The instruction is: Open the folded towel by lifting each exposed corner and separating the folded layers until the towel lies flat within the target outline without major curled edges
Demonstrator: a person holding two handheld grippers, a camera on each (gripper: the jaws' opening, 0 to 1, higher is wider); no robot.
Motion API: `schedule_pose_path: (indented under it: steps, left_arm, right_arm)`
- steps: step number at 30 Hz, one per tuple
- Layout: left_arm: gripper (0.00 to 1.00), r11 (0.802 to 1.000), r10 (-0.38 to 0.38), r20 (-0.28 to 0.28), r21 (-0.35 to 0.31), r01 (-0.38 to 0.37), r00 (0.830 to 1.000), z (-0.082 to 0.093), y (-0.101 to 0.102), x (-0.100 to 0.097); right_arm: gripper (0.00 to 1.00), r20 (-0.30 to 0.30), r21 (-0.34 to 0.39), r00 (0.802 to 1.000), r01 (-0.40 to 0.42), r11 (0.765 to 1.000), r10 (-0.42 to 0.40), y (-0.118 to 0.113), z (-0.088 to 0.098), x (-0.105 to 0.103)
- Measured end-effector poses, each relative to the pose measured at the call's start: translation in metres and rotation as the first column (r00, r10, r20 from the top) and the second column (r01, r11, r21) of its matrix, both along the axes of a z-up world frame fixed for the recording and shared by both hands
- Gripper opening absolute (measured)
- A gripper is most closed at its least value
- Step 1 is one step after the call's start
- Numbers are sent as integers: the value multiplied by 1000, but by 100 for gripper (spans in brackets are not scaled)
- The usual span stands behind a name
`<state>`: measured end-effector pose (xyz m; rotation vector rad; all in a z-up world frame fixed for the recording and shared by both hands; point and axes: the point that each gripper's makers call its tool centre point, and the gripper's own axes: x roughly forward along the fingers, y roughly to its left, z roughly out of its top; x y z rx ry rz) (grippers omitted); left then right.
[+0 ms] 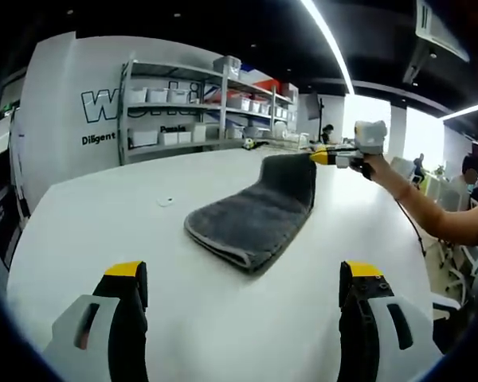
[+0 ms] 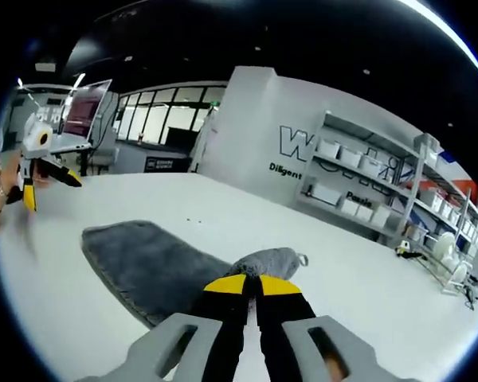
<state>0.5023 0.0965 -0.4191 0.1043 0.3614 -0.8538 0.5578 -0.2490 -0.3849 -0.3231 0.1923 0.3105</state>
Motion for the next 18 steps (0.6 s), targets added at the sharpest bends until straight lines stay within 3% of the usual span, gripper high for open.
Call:
schedule_pose_path:
  steps: [9,18]
  left_arm:
    - [99,1000,-1,-1,2,1,1000,-1,-1,-1]
    - [99,1000,2,-3,6,-2,1000,-2,-2,-2]
  right_arm:
    - [0,-81,16,994,74,997,-73,-32,-30,1]
    - [1,-179,-3,975,135,991,-134,-66,-62,-3]
